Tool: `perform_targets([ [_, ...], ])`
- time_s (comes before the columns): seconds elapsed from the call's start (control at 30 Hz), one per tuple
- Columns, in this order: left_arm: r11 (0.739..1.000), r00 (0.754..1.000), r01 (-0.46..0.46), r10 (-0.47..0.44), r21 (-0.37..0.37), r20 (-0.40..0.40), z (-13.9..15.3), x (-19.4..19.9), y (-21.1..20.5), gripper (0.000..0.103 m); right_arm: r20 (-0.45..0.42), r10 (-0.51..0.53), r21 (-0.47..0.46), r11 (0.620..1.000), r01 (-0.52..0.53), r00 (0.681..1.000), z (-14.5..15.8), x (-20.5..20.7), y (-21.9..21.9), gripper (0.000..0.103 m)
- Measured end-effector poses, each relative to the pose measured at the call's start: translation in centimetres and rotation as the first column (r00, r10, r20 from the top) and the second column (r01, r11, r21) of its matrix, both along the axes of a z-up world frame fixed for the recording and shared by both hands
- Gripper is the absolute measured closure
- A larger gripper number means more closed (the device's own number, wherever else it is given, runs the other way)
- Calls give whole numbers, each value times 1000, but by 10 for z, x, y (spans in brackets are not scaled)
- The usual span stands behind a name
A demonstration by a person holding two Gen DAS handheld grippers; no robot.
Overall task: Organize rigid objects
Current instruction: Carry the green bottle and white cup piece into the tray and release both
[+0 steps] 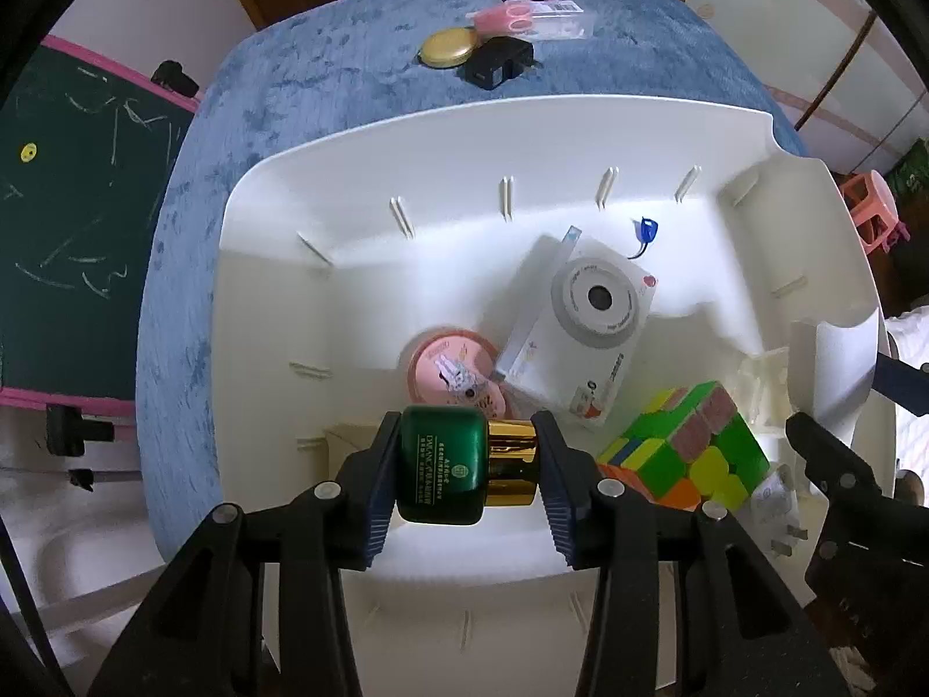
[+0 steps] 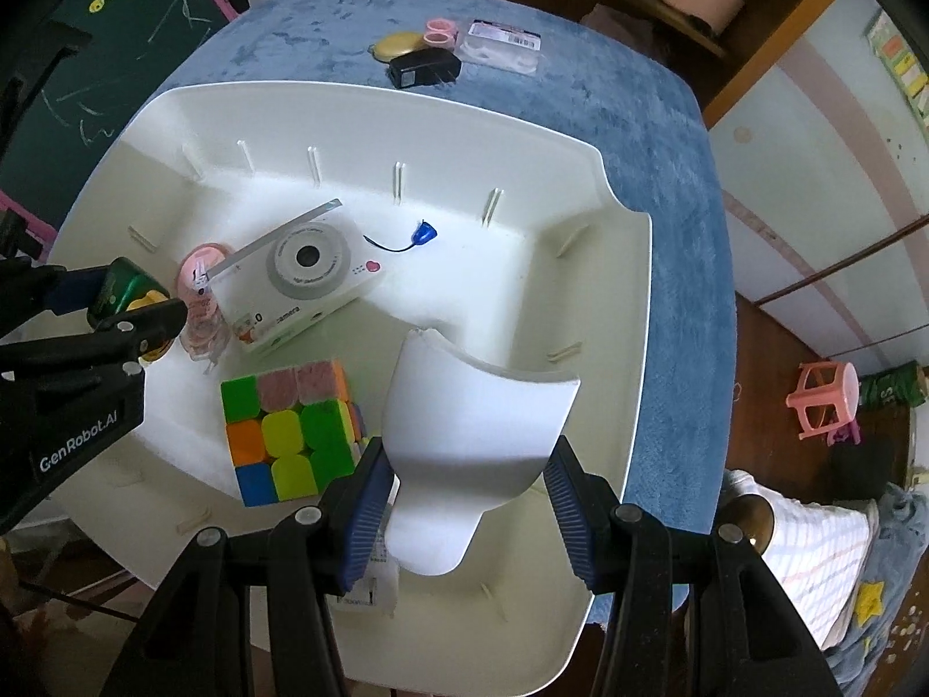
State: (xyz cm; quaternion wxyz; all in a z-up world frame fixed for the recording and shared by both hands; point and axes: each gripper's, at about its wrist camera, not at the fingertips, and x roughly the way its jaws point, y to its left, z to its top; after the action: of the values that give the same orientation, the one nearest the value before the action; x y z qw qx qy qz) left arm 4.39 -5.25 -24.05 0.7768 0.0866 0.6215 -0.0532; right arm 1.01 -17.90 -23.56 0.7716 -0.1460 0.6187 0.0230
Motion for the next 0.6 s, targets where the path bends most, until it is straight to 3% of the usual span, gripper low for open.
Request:
perform_targets([
  [0.1,1000,1000,2,-2,-7,0,2,2,1,54,-4,-1,2,1000,1,1000,0,2,1,49],
  [0.27,999,997,-6,8,-32,71,19,3,3,24,16,2,15,1000,-2,1000,4,4,3,47],
  [0.33,999,996,-2,5,-34,93,26,4,3,24,50,5,17,1000,-6,999,10,5,4,36],
  [0.6,999,988,-1,7,-36,154,51,2,7,24,170,17,80,996,-31,985,48,4,5,35],
])
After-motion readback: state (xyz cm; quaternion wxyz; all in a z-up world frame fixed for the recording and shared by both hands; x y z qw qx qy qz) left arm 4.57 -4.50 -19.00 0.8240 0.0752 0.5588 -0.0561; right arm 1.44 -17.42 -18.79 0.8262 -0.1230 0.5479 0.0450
